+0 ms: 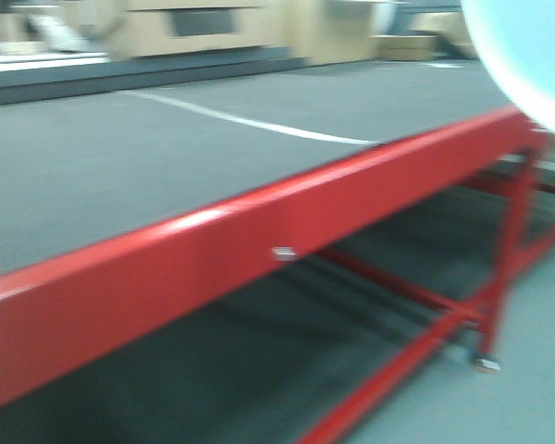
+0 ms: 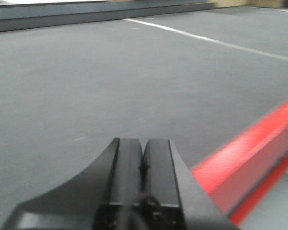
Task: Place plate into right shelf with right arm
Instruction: 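Drive the base away from the table holding the plate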
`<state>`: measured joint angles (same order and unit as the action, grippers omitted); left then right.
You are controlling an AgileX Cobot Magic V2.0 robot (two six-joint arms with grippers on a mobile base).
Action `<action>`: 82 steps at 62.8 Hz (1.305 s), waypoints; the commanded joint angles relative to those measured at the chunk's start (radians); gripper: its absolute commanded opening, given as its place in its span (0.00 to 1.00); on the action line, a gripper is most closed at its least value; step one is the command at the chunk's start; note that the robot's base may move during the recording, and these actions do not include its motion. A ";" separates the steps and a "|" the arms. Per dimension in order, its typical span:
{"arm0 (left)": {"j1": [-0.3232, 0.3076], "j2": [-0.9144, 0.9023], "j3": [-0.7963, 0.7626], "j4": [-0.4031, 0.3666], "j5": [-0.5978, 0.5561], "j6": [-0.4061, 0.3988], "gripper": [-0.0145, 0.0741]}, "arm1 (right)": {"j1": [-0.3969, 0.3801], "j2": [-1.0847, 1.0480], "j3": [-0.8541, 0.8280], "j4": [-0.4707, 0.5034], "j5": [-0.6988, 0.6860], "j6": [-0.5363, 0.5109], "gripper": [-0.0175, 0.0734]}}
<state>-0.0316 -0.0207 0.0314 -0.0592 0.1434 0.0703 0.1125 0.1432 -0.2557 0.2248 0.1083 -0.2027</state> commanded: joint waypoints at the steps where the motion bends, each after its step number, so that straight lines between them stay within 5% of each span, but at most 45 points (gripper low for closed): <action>1: -0.008 -0.002 0.008 -0.004 -0.087 0.003 0.11 | -0.003 0.009 -0.029 0.004 -0.093 -0.006 0.25; 82: -0.008 -0.002 0.008 -0.004 -0.087 0.003 0.11 | -0.003 0.009 -0.029 0.004 -0.093 -0.006 0.25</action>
<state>-0.0316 -0.0207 0.0314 -0.0592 0.1434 0.0703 0.1125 0.1429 -0.2557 0.2248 0.1083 -0.2027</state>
